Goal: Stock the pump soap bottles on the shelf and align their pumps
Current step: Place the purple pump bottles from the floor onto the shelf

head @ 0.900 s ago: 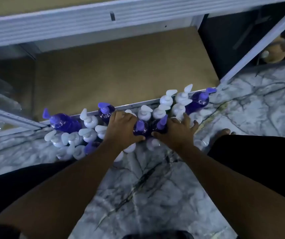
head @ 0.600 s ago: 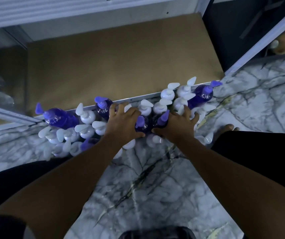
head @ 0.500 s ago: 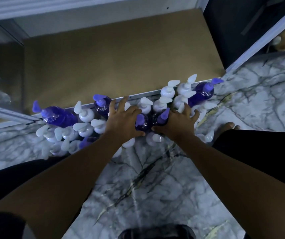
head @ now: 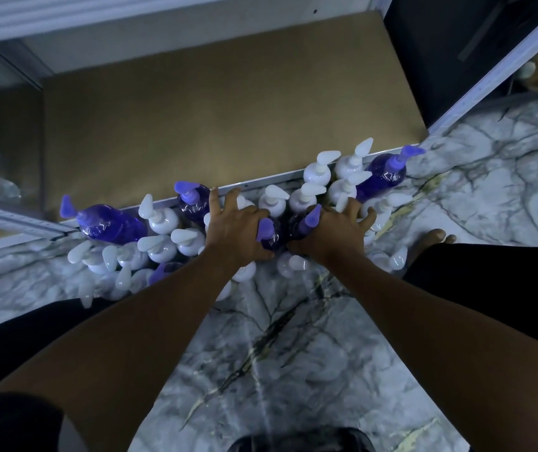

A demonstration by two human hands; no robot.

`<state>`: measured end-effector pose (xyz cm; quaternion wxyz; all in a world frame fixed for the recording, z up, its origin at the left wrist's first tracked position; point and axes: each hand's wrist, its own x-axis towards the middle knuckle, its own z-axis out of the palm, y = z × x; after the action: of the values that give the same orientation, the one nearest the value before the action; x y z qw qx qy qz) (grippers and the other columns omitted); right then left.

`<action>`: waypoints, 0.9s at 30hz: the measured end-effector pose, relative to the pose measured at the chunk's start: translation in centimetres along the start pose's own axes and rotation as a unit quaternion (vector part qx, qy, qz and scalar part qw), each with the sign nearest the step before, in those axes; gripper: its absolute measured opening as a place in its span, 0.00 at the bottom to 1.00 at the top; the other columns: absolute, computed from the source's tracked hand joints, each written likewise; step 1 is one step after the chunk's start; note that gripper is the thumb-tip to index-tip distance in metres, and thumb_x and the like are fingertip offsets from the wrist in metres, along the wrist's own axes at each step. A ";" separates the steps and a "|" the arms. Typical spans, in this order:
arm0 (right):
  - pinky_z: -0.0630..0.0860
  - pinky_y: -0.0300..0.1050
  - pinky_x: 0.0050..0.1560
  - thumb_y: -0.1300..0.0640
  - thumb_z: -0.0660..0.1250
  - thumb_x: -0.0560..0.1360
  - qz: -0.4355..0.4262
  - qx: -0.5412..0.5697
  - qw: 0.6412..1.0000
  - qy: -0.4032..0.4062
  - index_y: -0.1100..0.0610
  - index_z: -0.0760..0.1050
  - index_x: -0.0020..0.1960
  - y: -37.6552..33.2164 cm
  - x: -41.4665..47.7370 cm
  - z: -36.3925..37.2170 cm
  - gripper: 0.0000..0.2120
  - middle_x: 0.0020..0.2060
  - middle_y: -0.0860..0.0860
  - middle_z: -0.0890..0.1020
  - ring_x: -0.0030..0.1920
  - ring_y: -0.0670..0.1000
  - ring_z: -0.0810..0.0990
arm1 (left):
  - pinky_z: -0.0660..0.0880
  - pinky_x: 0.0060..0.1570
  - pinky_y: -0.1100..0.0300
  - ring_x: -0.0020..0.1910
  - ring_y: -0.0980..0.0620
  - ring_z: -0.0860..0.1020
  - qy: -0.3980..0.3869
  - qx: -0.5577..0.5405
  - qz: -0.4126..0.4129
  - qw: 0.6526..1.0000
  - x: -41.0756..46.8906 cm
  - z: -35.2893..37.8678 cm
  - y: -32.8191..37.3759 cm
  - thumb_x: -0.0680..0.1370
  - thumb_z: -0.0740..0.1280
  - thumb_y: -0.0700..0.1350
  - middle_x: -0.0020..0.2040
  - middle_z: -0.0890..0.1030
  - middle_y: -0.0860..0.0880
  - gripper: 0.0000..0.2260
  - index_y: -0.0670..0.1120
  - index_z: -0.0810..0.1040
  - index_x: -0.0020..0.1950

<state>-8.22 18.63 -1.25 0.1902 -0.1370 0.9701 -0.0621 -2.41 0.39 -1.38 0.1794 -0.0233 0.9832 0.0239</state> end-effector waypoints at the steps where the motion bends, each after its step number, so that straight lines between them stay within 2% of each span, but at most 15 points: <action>1: 0.49 0.72 0.71 0.31 0.69 0.59 -0.003 -0.002 1.000 0.006 0.46 0.74 0.52 0.1 -0.1 -0.1 0.28 0.51 0.46 0.81 0.69 0.61 0.60 | 0.38 0.71 0.32 0.77 0.41 0.57 0.009 -0.001 0.004 1.000 -0.1 0.0 0.0 0.66 0.69 0.73 0.60 0.80 0.56 0.33 0.59 0.75 0.66; 5: 0.52 0.69 0.69 0.31 0.69 0.59 -0.026 0.002 0.999 0.035 0.45 0.75 0.51 0.6 -0.8 -0.4 0.27 0.51 0.45 0.80 0.68 0.61 0.61 | 0.38 0.71 0.35 0.72 0.43 0.65 0.073 -0.006 0.019 0.997 -1.5 -0.2 -0.2 0.63 0.71 0.71 0.52 0.82 0.57 0.29 0.57 0.80 0.58; 9: 0.54 0.67 0.68 0.31 0.71 0.58 -0.045 0.019 0.994 0.095 0.48 0.77 0.52 0.6 -1.8 -1.4 0.30 0.54 0.47 0.79 0.68 0.62 0.63 | 0.45 0.71 0.32 0.70 0.44 0.68 0.101 -0.011 0.018 0.995 -2.8 -1.1 -0.4 0.61 0.71 0.70 0.53 0.81 0.58 0.28 0.57 0.80 0.56; 11: 0.56 0.66 0.66 0.31 0.69 0.56 -0.057 0.017 0.990 0.125 0.50 0.78 0.50 0.6 -2.2 -1.8 0.30 0.50 0.48 0.82 0.66 0.63 0.67 | 0.50 0.70 0.33 0.70 0.46 0.69 0.100 -0.023 0.009 0.995 -3.4 -2.2 -0.3 0.61 0.70 0.70 0.52 0.80 0.59 0.26 0.59 0.79 0.53; 13: 0.59 0.65 0.64 0.30 0.67 0.55 -0.068 0.016 0.987 0.148 0.51 0.77 0.50 0.5 -2.6 -2.4 0.32 0.46 0.48 0.83 0.62 0.63 0.71 | 0.57 0.66 0.38 0.66 0.49 0.70 0.109 -0.041 -0.003 0.993 -4.4 -3.5 0.0 0.60 0.69 0.68 0.48 0.77 0.61 0.21 0.59 0.74 0.47; 15: 0.61 0.64 0.64 0.31 0.69 0.55 -0.071 0.030 0.987 0.141 0.53 0.73 0.54 0.3 -3.1 -3.7 0.36 0.48 0.50 0.82 0.59 0.61 0.74 | 0.61 0.58 0.45 0.58 0.51 0.73 0.133 -0.048 -0.015 0.990 -5.4 -5.0 0.3 0.59 0.68 0.68 0.41 0.72 0.61 0.20 0.58 0.67 0.41; 16: 0.63 0.62 0.64 0.32 0.70 0.55 -0.069 0.043 0.988 0.130 0.55 0.71 0.57 0.2 -3.4 -4.6 0.38 0.49 0.51 0.82 0.58 0.60 0.76 | 0.61 0.55 0.47 0.54 0.52 0.74 0.146 -0.056 -0.023 0.987 -5.9 -5.8 0.4 0.58 0.67 0.67 0.39 0.72 0.61 0.20 0.57 0.67 0.40; 19: 0.72 0.56 0.59 0.33 0.70 0.55 -0.078 0.124 0.983 0.108 0.54 0.67 0.60 0.1 -4.5 -7.7 0.41 0.48 0.52 0.81 0.52 0.59 0.79 | 0.62 0.55 0.49 0.47 0.54 0.76 0.157 -0.116 -0.042 0.980 -7.6 -8.9 0.5 0.59 0.66 0.69 0.42 0.77 0.58 0.23 0.55 0.76 0.45; 22: 0.77 0.49 0.48 0.34 0.69 0.52 -0.087 0.226 0.966 0.089 0.52 0.68 0.52 -0.2 -6.0 -11.8 0.35 0.43 0.48 0.79 0.44 0.54 0.79 | 0.66 0.54 0.53 0.44 0.53 0.77 0.153 -0.175 -0.065 0.971 -9.7 -12.6 0.1 0.59 0.69 0.67 0.44 0.77 0.57 0.25 0.55 0.77 0.50; 24: 0.76 0.45 0.42 0.34 0.70 0.51 -0.094 0.250 0.960 0.085 0.52 0.71 0.49 -0.3 -6.9 -14.5 0.32 0.41 0.47 0.80 0.42 0.51 0.80 | 0.69 0.46 0.63 0.41 0.54 0.77 0.160 -0.249 -0.073 0.953 -11.6 -15.5 -0.1 0.60 0.74 0.63 0.42 0.77 0.55 0.23 0.52 0.76 0.48; 25: 0.76 0.45 0.41 0.36 0.71 0.52 -0.103 0.258 0.957 0.088 0.51 0.71 0.48 -0.4 -7.4 -15.9 0.31 0.40 0.46 0.80 0.42 0.50 0.80 | 0.69 0.39 0.69 0.37 0.56 0.76 0.168 -0.302 -0.065 0.936 -12.7 -17.0 -0.1 0.62 0.78 0.56 0.40 0.78 0.54 0.20 0.49 0.76 0.47; 27: 0.77 0.45 0.41 0.40 0.73 0.54 -0.120 0.286 0.946 0.098 0.49 0.71 0.48 -0.6 -8.6 -18.8 0.27 0.39 0.47 0.81 0.41 0.49 0.81 | 0.72 0.33 0.70 0.32 0.54 0.74 0.182 -0.381 -0.037 0.906 -14.7 -19.9 -0.4 0.65 0.79 0.43 0.37 0.81 0.50 0.15 0.43 0.77 0.45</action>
<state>-7.66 21.85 19.24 0.1168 -0.1853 0.9017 -0.3728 4.37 -0.59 22.43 -0.0241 -0.1302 0.9131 0.3857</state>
